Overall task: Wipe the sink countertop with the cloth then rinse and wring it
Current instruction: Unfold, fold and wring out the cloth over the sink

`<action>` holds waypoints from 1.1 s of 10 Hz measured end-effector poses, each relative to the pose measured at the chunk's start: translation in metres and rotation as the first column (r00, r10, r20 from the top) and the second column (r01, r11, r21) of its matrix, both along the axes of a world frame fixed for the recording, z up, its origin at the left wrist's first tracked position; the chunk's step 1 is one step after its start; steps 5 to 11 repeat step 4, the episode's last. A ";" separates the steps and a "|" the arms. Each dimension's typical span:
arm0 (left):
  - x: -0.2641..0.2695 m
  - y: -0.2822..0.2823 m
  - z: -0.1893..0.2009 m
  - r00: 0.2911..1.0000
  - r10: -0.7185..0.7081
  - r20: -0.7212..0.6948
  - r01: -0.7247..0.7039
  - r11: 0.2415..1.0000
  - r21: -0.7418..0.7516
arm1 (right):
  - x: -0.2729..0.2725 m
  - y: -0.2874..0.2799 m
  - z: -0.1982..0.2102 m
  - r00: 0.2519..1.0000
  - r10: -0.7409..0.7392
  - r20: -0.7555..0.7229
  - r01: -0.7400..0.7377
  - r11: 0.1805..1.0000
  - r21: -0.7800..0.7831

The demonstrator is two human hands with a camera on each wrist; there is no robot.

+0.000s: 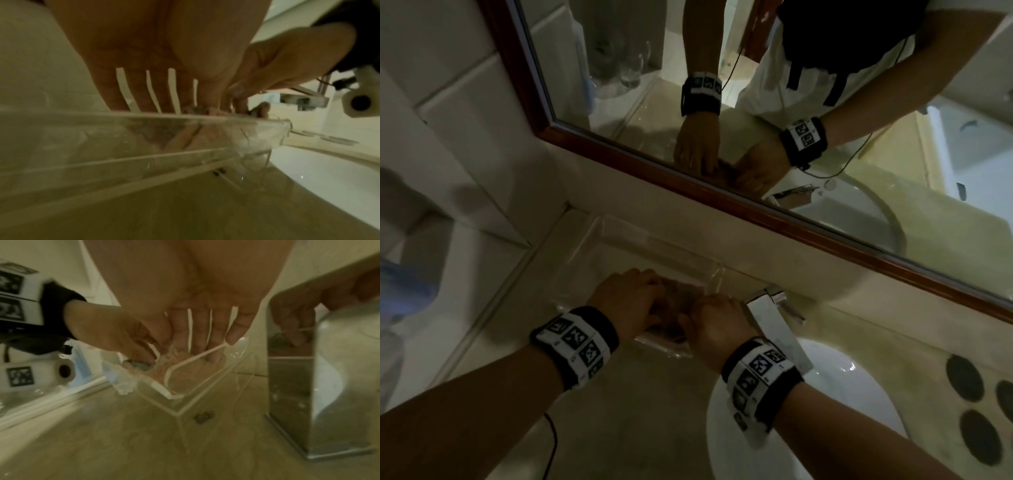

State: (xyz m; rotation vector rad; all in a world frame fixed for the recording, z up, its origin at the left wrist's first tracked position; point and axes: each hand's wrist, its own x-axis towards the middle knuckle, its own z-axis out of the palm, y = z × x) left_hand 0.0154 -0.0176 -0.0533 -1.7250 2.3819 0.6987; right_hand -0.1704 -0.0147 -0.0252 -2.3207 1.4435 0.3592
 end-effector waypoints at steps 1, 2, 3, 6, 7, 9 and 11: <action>0.000 0.000 -0.002 1.000 0.014 0.011 -0.014 1.000 0.003 | 0.009 0.006 -0.011 0.999 -0.028 -0.021 0.028 0.999 -0.019; -0.001 -0.002 -0.003 1.000 0.000 0.031 0.001 0.999 -0.032 | 0.011 0.010 -0.015 0.999 -0.039 -0.015 0.037 0.994 -0.099; -0.006 -0.001 -0.003 0.999 0.021 0.050 -0.020 1.000 -0.013 | 0.008 0.010 -0.012 0.999 -0.048 -0.010 0.047 0.993 -0.106; -0.015 -0.001 0.009 0.998 0.033 0.059 -0.029 0.998 -0.064 | 0.007 0.010 -0.004 0.998 -0.052 0.022 0.054 0.991 -0.125; -0.015 -0.001 0.009 0.998 0.033 0.059 -0.029 0.998 -0.064 | 0.007 0.010 -0.004 0.998 -0.052 0.022 0.054 0.991 -0.125; -0.015 -0.001 0.009 0.998 0.033 0.059 -0.029 0.998 -0.064 | 0.007 0.010 -0.004 0.998 -0.052 0.022 0.054 0.991 -0.125; -0.015 -0.001 0.009 0.998 0.033 0.059 -0.029 0.998 -0.064 | 0.007 0.010 -0.004 0.998 -0.052 0.022 0.054 0.991 -0.125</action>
